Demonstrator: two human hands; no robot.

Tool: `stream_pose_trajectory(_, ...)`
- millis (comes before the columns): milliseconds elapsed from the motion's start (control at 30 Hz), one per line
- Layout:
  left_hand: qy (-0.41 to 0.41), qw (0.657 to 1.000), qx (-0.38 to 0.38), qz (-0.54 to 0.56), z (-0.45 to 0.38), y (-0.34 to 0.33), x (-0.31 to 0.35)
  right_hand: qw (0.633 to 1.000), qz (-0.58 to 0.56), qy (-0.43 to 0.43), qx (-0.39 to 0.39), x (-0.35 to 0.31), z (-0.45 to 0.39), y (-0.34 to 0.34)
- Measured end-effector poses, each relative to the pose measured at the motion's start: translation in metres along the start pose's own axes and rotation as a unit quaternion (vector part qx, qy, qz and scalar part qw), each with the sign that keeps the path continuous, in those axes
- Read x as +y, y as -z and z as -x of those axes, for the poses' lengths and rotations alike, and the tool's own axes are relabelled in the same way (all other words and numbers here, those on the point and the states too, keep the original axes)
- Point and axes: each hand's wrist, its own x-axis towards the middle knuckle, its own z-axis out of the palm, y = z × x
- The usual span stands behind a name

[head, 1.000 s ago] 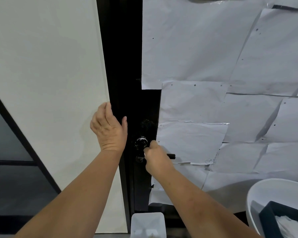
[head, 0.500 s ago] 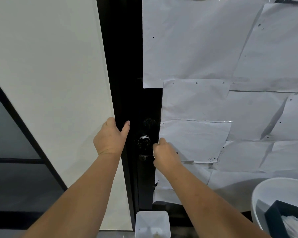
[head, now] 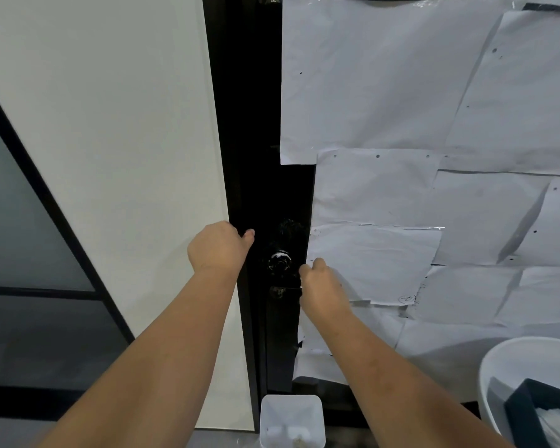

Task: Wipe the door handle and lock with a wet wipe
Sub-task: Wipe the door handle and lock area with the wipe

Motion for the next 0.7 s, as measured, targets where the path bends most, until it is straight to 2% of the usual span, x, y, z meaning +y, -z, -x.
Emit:
stream_pose_trajectory(133,0.008,1.0,-0.003,0.003,0.001,0.001,0.002,0.999,0.022,-0.044,-0.008,0.003,-0.001,0.006)
stream_pose_trajectory(267,0.012,1.0,-0.005,0.005,0.002,0.001,0.002,0.999,0.024,0.035,-0.025,-0.014,0.002,-0.004)
stream_pose_trajectory(333,0.012,1.0,-0.01,0.007,0.002,0.0,0.001,0.998,0.023,0.043,-0.028,-0.011,0.003,-0.003)
stream_pose_trajectory(567,0.01,1.0,-0.027,-0.01,-0.004,-0.001,0.003,0.997,0.056,-0.04,-0.03,0.021,0.001,0.011)
stream_pose_trajectory(700,0.009,0.999,-0.026,-0.016,-0.005,-0.003,0.003,0.999,0.038,0.018,-0.032,-0.003,-0.007,-0.001)
